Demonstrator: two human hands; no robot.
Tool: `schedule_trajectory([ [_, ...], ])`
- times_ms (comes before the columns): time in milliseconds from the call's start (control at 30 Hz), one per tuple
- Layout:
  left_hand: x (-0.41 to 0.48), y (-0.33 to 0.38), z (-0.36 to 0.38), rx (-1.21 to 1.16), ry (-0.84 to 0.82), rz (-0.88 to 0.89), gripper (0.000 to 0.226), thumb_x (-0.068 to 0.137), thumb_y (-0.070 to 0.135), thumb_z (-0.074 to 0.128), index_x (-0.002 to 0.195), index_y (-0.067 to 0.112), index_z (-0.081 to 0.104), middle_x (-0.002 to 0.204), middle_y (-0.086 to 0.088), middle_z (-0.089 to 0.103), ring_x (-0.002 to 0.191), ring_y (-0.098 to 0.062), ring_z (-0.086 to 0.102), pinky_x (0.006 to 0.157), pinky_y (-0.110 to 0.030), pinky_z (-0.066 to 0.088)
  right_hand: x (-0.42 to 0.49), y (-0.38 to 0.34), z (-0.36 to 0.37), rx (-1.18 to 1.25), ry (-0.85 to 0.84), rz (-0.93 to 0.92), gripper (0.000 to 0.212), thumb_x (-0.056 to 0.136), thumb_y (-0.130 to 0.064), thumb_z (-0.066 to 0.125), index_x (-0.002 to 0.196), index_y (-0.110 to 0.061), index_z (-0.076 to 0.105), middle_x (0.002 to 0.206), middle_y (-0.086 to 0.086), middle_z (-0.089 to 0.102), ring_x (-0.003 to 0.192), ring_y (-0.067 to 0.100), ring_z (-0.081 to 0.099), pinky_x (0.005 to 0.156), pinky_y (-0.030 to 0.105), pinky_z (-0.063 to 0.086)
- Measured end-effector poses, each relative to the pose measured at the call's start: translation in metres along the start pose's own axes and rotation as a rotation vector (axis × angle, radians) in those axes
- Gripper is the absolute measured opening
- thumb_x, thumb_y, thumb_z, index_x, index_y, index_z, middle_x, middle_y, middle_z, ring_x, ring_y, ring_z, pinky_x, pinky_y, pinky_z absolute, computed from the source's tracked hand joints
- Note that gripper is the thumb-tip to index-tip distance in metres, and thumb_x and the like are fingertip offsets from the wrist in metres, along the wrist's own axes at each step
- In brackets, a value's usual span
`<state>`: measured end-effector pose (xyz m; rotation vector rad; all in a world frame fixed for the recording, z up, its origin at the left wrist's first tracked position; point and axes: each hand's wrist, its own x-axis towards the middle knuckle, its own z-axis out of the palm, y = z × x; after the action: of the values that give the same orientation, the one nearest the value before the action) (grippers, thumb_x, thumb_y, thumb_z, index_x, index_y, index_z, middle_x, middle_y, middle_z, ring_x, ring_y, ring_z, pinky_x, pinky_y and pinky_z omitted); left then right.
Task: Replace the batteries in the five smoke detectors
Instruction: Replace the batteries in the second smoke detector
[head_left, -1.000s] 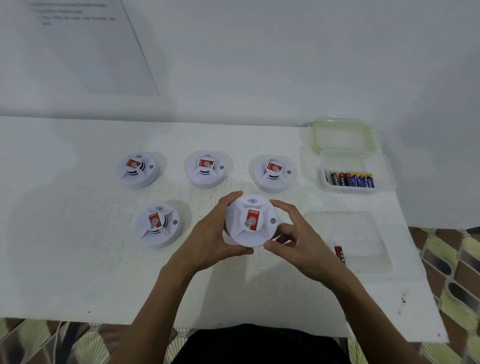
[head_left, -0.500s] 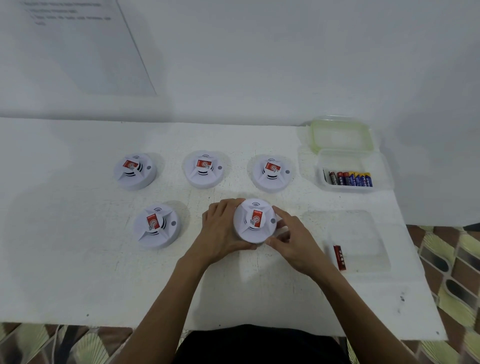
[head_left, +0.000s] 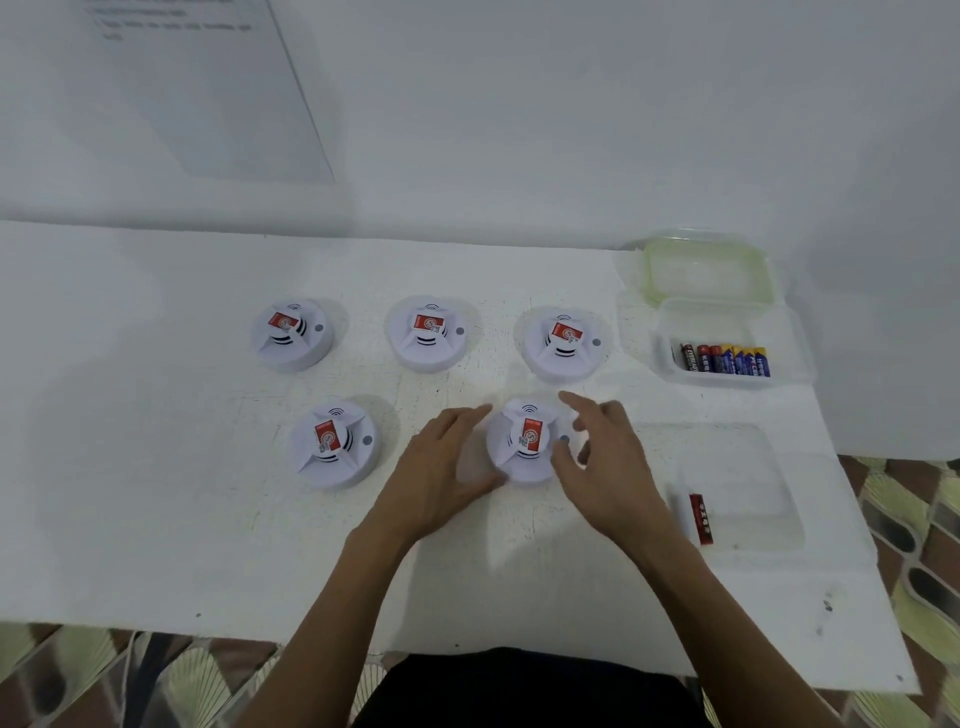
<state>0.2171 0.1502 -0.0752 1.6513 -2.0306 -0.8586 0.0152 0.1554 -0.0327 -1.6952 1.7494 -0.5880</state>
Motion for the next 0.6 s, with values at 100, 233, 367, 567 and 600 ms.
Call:
schedule_trajectory([
  [100,-0.017,-0.004,-0.024,0.025,0.138,0.046,0.057,0.082,0.046,0.067,0.133,0.032,0.047,0.12,0.015,0.056,0.099,0.004,0.052,0.083,-0.009,0.04,0.001,-0.032,0.005,0.127,0.03,-0.149,0.028,0.095,-0.017,0.056,0.122,-0.019,0.06,0.095,-0.009,0.061,0.078,0.004,0.059,0.075,0.009,0.047],
  [233,-0.032,-0.03,-0.056,0.073,0.346,0.01,0.048,0.08,0.04,0.072,0.124,0.026,0.056,0.116,0.006,0.06,0.101,-0.009,0.053,0.086,-0.025,0.044,0.01,-0.063,0.036,0.197,-0.177,-0.278,0.025,0.095,-0.016,0.055,0.118,-0.018,0.065,0.092,-0.006,0.065,0.073,0.008,0.062,0.073,0.019,0.053],
  [367,-0.04,-0.06,-0.073,0.153,0.363,-0.117,0.068,0.072,0.046,0.075,0.131,0.024,0.051,0.136,-0.004,0.048,0.12,-0.025,0.044,0.096,-0.042,0.041,0.026,-0.08,0.08,0.172,-0.345,-0.287,0.033,0.097,-0.014,0.05,0.129,-0.014,0.059,0.111,0.003,0.065,0.08,0.013,0.064,0.077,0.024,0.051],
  [567,-0.045,-0.085,-0.074,0.122,0.22,-0.246,0.095,0.059,0.044,0.085,0.14,0.03,0.037,0.146,-0.007,0.035,0.128,-0.033,0.038,0.102,-0.05,0.038,0.04,-0.091,0.123,0.04,-0.453,-0.226,0.017,0.09,-0.011,0.047,0.095,-0.004,0.062,0.088,0.01,0.053,0.086,0.025,0.051,0.07,0.033,0.039],
  [600,-0.045,-0.087,-0.073,0.122,0.23,-0.238,0.094,0.059,0.043,0.085,0.139,0.03,0.038,0.145,-0.007,0.036,0.126,-0.033,0.04,0.101,-0.05,0.039,0.04,-0.091,0.125,0.044,-0.458,-0.217,0.018,0.09,-0.013,0.047,0.097,-0.005,0.062,0.089,0.009,0.053,0.086,0.024,0.051,0.07,0.031,0.039],
])
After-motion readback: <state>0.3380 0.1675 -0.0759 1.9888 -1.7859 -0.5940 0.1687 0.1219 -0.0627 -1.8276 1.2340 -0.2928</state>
